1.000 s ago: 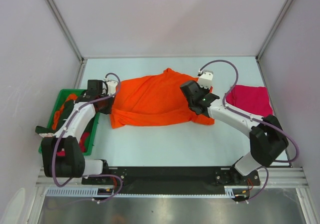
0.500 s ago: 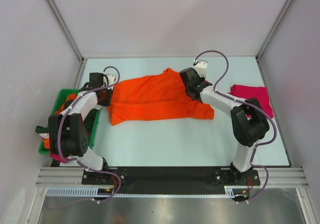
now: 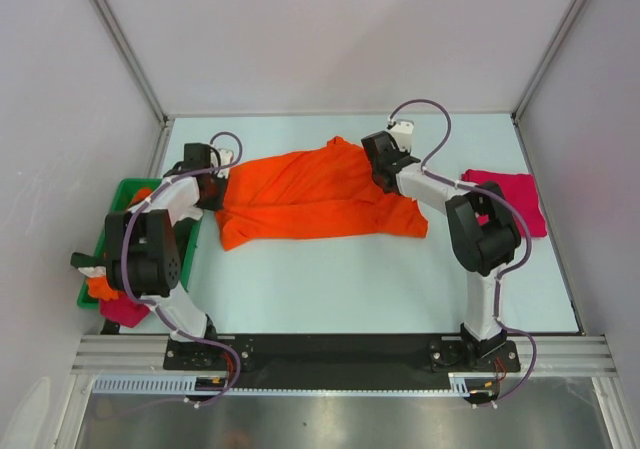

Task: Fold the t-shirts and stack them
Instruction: Fold the flattened tshirt in 1/3 of the way

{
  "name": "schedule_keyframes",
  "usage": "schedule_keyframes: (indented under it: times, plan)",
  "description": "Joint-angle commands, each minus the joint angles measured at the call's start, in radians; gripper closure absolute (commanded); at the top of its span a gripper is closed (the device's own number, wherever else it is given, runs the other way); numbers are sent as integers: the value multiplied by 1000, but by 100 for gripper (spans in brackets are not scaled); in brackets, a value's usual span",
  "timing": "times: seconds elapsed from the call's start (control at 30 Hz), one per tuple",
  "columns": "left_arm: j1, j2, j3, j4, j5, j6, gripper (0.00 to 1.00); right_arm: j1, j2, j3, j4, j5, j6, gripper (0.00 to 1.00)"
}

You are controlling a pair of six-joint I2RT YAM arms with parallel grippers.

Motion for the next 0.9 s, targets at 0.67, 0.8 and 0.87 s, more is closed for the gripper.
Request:
schedule_keyframes:
  times: [0.67,0.8,0.87]
  plan:
    - [5,-216,85,-77,177,-81,21,-24,-149,58,-62,-49,4,2]
    - [-20,-284,32,-129,214,-94,23,37,-264,-68,-156,-29,123,10]
    - [-23,-304,-8,-151,208,-97,26,74,-309,-143,-188,-7,192,18]
